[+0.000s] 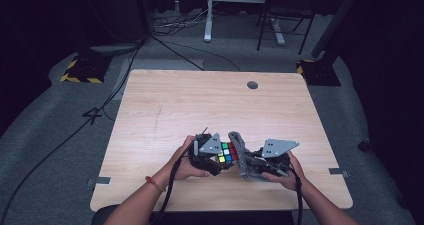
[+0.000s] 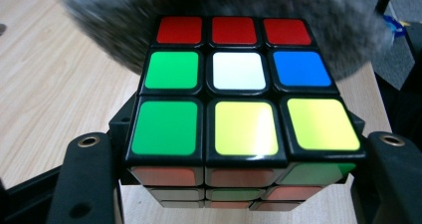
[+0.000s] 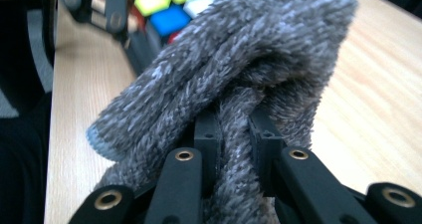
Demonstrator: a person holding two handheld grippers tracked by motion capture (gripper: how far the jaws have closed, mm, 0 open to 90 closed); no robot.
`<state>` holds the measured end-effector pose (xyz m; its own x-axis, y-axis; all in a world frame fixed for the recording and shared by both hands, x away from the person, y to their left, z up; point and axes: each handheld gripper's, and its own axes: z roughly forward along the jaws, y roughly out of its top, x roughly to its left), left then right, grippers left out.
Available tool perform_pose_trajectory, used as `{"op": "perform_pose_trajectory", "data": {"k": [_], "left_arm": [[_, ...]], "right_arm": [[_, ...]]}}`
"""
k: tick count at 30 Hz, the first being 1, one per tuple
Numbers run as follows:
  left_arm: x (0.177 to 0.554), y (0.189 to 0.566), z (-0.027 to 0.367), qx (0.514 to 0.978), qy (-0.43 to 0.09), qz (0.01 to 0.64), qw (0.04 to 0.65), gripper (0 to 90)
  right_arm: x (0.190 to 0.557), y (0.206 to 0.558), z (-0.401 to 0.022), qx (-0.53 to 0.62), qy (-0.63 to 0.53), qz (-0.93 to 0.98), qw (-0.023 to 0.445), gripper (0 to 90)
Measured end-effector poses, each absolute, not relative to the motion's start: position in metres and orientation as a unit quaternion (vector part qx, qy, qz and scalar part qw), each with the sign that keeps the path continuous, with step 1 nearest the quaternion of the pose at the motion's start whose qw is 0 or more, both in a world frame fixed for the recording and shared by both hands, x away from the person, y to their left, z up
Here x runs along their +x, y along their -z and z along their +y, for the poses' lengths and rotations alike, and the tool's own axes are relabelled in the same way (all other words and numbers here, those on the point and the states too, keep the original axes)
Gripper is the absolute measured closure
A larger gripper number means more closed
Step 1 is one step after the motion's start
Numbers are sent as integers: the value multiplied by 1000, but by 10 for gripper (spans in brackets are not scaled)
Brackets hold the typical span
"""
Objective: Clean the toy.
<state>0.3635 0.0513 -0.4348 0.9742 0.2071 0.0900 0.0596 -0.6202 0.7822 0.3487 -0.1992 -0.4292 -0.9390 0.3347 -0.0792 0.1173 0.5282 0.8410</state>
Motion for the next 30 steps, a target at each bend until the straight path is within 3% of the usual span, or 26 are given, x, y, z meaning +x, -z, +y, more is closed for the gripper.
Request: {"op": "perform_pose_trajectory", "data": {"k": [30], "left_arm": [[358, 442, 36, 912, -114, 62, 390, 333]], "right_arm": [[345, 421, -192, 126, -488, 854, 131, 786]]}}
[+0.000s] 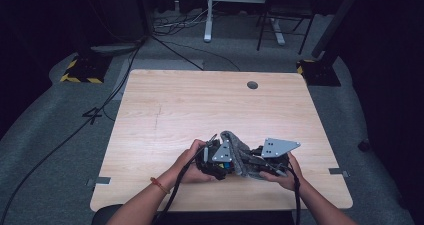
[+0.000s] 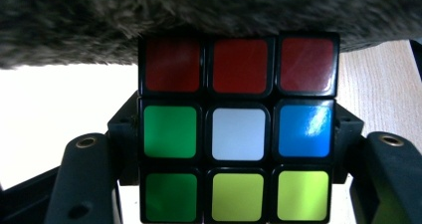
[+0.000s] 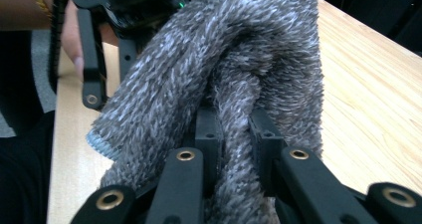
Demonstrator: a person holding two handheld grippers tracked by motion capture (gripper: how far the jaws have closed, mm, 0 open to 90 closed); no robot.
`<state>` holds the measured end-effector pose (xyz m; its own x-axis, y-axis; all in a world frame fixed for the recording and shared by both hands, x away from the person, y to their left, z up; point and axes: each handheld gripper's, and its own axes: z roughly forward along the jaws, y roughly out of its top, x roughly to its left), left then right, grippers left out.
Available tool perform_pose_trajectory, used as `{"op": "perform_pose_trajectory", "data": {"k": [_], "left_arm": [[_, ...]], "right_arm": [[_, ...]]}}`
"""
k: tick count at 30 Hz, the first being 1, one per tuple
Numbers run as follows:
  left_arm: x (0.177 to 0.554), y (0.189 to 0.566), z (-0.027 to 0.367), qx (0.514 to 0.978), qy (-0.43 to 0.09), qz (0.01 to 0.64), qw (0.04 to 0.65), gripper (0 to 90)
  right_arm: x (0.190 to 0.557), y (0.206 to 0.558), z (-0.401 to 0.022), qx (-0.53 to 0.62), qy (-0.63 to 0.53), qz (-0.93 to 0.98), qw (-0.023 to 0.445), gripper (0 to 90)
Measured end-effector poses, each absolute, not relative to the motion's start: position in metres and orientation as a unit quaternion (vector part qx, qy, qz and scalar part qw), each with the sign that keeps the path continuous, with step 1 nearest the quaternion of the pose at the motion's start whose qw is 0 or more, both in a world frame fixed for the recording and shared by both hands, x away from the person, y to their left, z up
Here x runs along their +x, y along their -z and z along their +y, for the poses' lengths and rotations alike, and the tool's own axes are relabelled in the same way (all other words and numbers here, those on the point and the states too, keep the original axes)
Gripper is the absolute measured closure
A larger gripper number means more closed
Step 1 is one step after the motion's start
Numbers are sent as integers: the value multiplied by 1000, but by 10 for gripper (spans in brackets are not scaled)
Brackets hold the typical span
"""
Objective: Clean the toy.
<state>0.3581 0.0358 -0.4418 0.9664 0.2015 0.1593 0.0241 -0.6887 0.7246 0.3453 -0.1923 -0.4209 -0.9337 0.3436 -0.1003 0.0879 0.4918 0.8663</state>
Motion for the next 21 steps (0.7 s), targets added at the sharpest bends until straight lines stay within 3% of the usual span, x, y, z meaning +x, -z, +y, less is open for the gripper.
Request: {"op": "perform_pose_trajectory", "data": {"k": [9, 21], "left_arm": [[361, 426, 55, 891, -124, 76, 431, 334], [355, 438, 37, 912, -131, 50, 386, 333]], "right_arm": [[359, 436, -202, 162, -461, 866, 104, 787], [344, 420, -194, 128, -488, 854, 130, 785]]}}
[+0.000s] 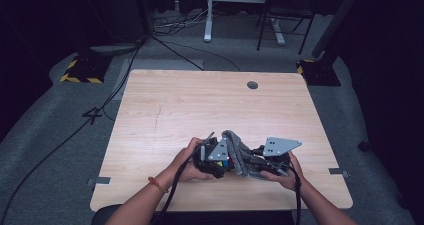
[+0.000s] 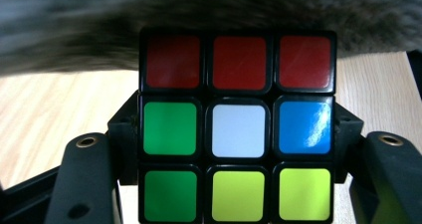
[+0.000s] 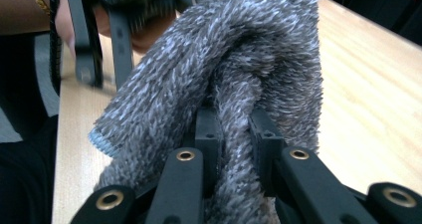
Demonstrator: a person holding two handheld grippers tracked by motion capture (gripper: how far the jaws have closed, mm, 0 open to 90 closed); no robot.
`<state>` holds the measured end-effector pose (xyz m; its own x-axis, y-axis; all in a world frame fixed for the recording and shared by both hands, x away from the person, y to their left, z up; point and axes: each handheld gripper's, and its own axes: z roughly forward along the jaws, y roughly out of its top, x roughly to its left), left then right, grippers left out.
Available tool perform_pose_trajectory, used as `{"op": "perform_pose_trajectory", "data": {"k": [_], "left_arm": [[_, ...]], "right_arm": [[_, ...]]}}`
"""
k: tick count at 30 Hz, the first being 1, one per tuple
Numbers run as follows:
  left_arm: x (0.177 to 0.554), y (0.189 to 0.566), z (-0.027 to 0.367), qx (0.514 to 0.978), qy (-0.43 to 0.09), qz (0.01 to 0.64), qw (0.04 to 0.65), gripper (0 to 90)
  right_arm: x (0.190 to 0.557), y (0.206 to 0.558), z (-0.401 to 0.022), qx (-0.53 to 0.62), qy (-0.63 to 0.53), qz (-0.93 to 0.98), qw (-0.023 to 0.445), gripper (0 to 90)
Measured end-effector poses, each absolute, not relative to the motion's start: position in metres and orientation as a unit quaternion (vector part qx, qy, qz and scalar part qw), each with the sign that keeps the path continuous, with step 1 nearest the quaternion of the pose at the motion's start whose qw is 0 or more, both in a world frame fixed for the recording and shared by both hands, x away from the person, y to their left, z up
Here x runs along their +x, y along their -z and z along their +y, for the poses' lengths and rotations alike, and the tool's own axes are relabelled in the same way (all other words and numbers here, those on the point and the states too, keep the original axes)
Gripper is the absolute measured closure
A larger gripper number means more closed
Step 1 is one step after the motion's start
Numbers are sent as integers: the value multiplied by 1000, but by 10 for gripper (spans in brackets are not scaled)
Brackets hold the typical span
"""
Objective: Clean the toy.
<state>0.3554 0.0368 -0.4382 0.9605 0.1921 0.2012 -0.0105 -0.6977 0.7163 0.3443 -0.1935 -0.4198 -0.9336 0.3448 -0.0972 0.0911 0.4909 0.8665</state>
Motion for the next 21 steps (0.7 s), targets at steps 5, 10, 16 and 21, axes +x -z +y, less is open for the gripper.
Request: {"op": "perform_pose_trajectory", "data": {"k": [5, 10, 16, 21], "left_arm": [[356, 432, 42, 901, -128, 55, 411, 333], [356, 426, 51, 889, -128, 59, 437, 333], [355, 421, 55, 880, -126, 52, 456, 333], [354, 421, 55, 877, -121, 50, 462, 332]], "right_arm": [[352, 425, -199, 149, -480, 855, 130, 785], [364, 437, -205, 175, -467, 859, 114, 785], [367, 447, -203, 177, -454, 868, 97, 784], [366, 447, -201, 169, -467, 864, 76, 784]]}}
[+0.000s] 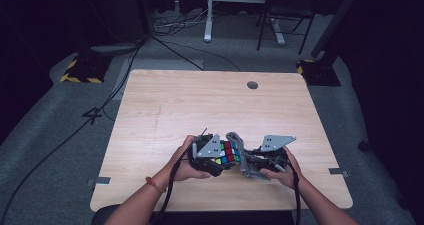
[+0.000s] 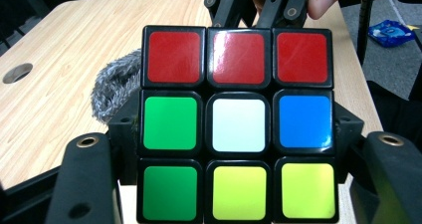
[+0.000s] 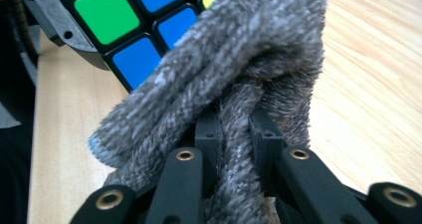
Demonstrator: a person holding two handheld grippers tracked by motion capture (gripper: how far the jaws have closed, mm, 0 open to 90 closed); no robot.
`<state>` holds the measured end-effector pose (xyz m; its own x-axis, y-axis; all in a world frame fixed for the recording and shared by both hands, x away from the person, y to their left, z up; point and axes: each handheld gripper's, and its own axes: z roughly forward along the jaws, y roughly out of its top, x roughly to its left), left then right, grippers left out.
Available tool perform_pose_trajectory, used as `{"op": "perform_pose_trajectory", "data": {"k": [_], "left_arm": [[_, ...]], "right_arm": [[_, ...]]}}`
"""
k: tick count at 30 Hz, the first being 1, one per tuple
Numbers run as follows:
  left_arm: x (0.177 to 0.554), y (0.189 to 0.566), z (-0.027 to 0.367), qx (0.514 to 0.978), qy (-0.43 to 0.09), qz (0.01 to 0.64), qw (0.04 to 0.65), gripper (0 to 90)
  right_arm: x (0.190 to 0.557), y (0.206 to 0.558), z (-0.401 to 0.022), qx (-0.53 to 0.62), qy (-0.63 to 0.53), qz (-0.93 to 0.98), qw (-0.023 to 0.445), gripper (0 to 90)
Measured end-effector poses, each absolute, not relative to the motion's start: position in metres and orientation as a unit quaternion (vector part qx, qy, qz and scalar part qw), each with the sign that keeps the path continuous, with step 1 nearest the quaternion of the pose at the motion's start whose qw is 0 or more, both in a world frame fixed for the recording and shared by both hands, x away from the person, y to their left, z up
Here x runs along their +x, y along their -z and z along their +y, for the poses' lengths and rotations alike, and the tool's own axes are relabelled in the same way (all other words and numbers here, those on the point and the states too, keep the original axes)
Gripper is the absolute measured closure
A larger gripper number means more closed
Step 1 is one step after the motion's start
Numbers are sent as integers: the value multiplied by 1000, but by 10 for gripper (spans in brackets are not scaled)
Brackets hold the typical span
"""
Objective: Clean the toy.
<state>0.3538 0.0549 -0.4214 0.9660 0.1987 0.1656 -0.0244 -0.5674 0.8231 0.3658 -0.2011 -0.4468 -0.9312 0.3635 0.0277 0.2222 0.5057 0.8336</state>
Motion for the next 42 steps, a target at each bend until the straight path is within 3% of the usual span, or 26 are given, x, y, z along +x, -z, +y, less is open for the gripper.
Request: {"op": "perform_pose_trajectory", "data": {"k": [7, 20, 26, 33, 42], "left_arm": [[355, 426, 55, 883, -125, 47, 449, 329], [355, 433, 47, 900, -124, 43, 416, 327], [356, 430, 49, 896, -123, 52, 423, 331], [361, 425, 57, 886, -118, 70, 444, 332], [361, 433, 51, 901, -99, 59, 418, 332]], "right_arm": [[363, 442, -206, 156, -501, 849, 61, 784], [353, 429, -205, 134, -518, 841, 81, 783], [352, 430, -202, 137, -506, 846, 98, 783], [359, 444, -198, 154, -468, 866, 79, 784], [351, 432, -200, 135, -500, 851, 85, 783]]}}
